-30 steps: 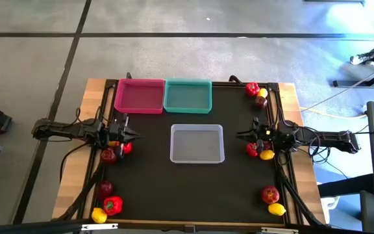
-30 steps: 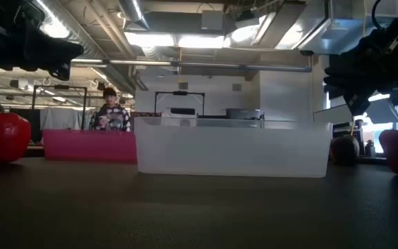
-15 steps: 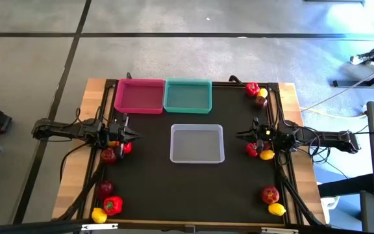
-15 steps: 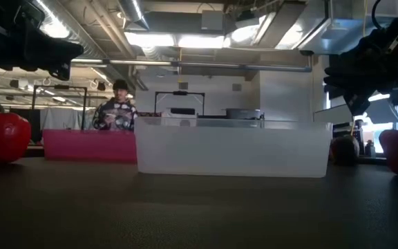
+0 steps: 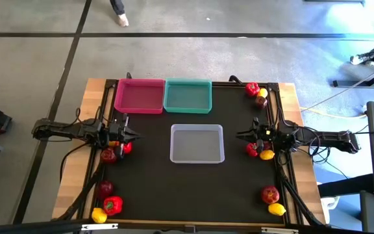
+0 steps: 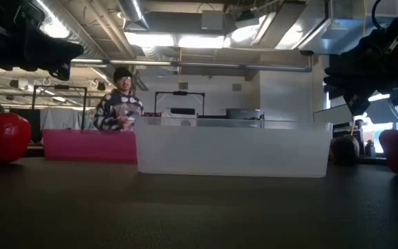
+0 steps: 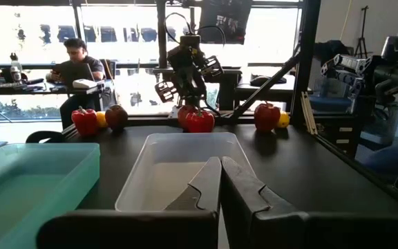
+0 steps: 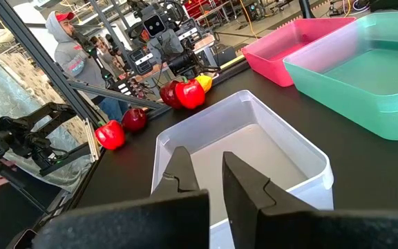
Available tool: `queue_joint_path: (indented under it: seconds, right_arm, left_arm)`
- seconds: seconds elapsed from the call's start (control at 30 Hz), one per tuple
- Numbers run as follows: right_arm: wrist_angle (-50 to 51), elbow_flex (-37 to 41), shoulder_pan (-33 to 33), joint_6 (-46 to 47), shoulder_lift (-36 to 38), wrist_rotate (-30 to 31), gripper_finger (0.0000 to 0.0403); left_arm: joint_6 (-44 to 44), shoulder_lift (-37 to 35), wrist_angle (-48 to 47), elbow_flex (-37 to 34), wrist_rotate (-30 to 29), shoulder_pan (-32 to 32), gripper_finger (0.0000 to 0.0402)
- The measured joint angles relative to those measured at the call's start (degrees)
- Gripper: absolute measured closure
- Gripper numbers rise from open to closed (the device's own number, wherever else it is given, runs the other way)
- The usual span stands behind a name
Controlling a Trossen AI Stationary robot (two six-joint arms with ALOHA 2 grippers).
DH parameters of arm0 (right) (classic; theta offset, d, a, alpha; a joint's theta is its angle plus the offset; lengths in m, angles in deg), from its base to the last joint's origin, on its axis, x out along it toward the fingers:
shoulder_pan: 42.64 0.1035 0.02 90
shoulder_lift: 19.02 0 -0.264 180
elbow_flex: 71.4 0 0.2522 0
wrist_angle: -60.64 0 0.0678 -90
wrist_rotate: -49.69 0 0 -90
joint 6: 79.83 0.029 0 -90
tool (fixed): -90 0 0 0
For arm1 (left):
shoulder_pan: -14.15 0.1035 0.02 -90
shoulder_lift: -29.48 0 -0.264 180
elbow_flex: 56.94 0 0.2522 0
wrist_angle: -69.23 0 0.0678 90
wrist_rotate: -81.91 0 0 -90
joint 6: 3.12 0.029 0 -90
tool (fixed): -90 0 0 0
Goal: Sort produce into baskets
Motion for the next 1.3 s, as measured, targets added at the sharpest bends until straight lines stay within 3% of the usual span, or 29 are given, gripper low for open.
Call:
queue_joint_path:
  seconds: [0.4,0.73,0.9,1.07,1.3]
  right_arm:
    - [-0.01,0.00,0.01,-0.01,0.01,0.00,0.0384]
    - [-1.98,0.00,0.00,-0.01,0.00,0.00,0.0384]
    - [-2.38,0.00,0.00,-0.01,0.01,0.31,0.0384]
    - [-2.67,0.00,0.00,0.27,0.02,0.90,0.0384]
    - [-2.63,0.00,0.00,0.52,0.00,0.66,0.0384]
  left_arm:
    - [-1.60,-0.01,2.61,0.00,-0.02,0.00,0.0400]
    - [-5.83,0.00,22.49,-0.02,-1.23,0.01,0.0400]
    - [0.47,0.28,30.44,0.35,-3.05,0.01,0.0400]
    - [2.44,5.06,27.34,6.27,-4.90,0.01,0.0400]
    - [0.13,20.54,6.52,22.20,-6.23,0.01,0.0400]
